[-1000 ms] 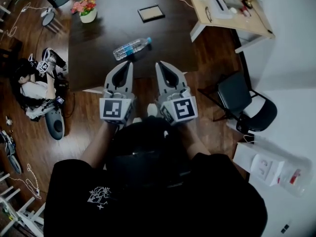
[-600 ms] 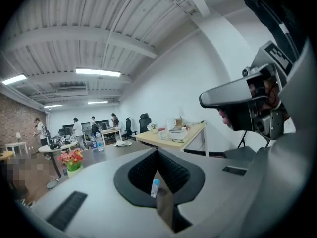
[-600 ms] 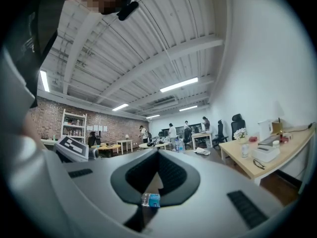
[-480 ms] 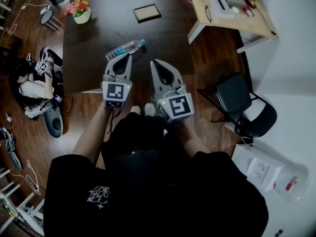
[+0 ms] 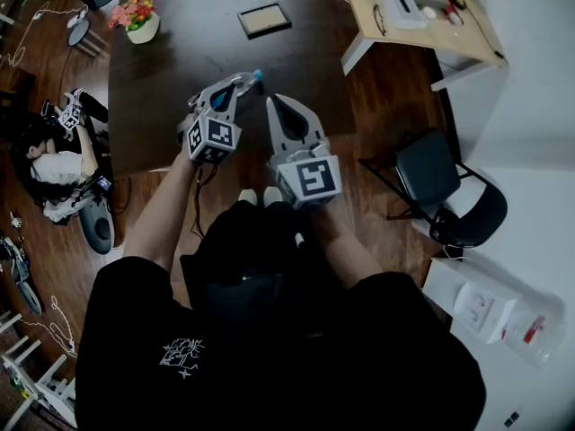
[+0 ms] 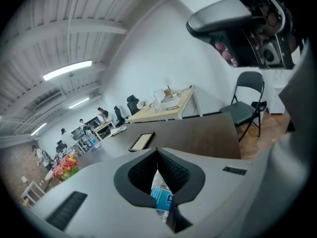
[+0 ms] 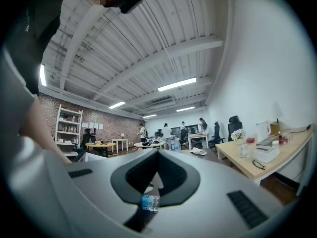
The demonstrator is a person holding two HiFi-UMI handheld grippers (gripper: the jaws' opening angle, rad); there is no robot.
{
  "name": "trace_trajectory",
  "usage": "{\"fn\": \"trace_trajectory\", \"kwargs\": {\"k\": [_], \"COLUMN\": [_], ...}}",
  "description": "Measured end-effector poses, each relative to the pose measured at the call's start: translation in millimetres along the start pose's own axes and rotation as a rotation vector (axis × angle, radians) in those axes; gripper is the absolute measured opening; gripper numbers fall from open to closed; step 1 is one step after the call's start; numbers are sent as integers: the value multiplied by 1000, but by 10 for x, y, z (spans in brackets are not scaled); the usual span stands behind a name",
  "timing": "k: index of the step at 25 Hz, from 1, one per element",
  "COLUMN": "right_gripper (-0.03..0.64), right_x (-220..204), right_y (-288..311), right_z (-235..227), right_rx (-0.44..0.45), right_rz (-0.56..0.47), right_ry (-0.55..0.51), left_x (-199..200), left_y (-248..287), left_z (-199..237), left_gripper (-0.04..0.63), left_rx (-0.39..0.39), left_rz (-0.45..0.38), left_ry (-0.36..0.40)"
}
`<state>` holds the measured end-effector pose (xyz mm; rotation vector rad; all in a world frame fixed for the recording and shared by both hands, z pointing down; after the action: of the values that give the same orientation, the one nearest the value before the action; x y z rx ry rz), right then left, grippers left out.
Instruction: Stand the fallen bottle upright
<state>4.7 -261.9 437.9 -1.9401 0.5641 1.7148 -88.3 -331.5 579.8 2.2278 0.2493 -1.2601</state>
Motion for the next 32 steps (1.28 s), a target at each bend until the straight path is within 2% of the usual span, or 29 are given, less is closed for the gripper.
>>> {"fn": "trace_trajectory", "kwargs": {"k": [4, 6, 8, 10, 12, 14, 20, 21, 27, 32], "right_gripper": [12, 12, 12, 12, 12, 12, 12, 12, 12, 12], "right_x": [-98, -150, -177, -169, -161, -164, -218, -225, -244, -255], "right_y": [9, 4, 11, 33, 45, 66, 146, 156, 217, 247], "right_z": [-34, -33, -39, -79, -122, -139, -151, -157, -201, -222], "right_rx": [-16, -20, -23, -31, -43, -47, -43, -42, -44, -41], "right_rz": [9, 13, 15, 11, 10, 16, 27, 28, 30, 28], "right_ry": [9, 14, 15, 15, 18, 20, 18, 17, 18, 20], "left_x": [-229, -270, -278, -289, -320, -376, -484, -492, -666, -826], "left_y": [233, 299, 337, 384, 423, 450, 535, 553, 621, 621], "left_z": [-50, -92, -134, -181, -240, -284, -319, -322, -294, -208], "left_gripper": [3, 43, 55, 150, 207, 267, 287, 305, 305, 305], "left_rx": [-75, -117, -161, -220, -282, -338, -462, -474, -504, -483], "left_rz": [92, 119, 138, 164, 202, 245, 347, 360, 447, 517], "left_ry": [88, 101, 83, 54, 40, 58, 112, 118, 110, 116]}}
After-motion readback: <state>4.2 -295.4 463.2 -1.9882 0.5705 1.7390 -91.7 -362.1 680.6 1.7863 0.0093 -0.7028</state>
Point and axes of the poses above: the fingertips, and each gripper's own axes: y forward along the fingers, z to its left, x out of its top, the point moved 1 cm from there along -y, backward along the fingers, and after that the axes turned 7 degrees about -z, right-handed, at the moved point
